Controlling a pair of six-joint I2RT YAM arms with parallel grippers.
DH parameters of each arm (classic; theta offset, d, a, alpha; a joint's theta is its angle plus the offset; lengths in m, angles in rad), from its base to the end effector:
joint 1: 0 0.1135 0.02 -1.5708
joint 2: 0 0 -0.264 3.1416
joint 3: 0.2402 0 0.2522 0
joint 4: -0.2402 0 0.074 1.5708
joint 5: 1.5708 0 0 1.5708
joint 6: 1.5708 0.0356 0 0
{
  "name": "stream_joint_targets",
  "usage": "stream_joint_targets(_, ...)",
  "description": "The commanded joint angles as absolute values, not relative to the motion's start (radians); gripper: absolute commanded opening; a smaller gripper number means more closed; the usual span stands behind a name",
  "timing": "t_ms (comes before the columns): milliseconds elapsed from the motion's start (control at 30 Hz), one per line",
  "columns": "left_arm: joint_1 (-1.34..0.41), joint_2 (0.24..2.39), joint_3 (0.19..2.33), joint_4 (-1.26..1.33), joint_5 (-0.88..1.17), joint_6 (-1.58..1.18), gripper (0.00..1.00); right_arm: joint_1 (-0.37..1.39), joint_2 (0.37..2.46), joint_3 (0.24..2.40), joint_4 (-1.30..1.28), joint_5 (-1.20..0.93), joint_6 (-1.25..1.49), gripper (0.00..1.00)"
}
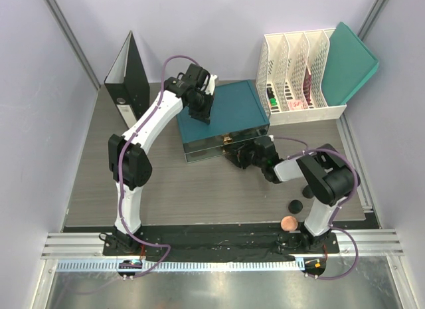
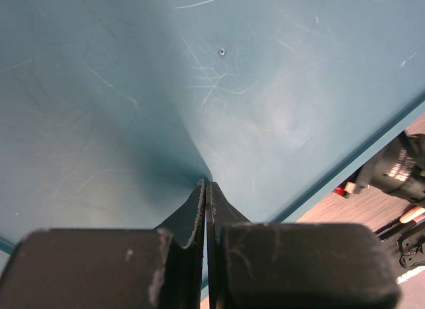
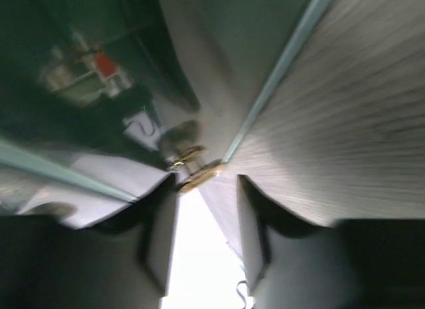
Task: Organize the makeup
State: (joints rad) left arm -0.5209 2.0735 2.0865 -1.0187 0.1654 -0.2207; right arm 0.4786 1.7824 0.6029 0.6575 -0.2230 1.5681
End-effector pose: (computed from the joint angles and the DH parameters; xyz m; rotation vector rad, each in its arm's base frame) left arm 0.3872 -0.2289 0.3159 0.4564 2.5937 -0.4804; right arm 0.2792 0.1537 0.1138 1.1271 2.1644 1.3446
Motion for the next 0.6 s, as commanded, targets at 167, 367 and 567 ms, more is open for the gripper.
stream_joint_targets(167, -0.523, 2.171, 2.043, -1.15, 0.155, -0.19, 0.0, 0.466, 1.718, 0.626, 0.482, -0.087, 1.586, 0.04)
stream_joint_targets(367, -0.523, 2.169, 2.043, -1.152, 0.144, -0.187, 0.0, 0.466, 1.713, 0.672, 0.385, -0.11, 1.539, 0.01)
stream_joint_targets(567, -0.522, 2.178, 2.063, -1.163, 0.135, -0.184, 0.0, 0.466, 1.71, 0.735, 0.246, -0.176, 1.5, 0.01)
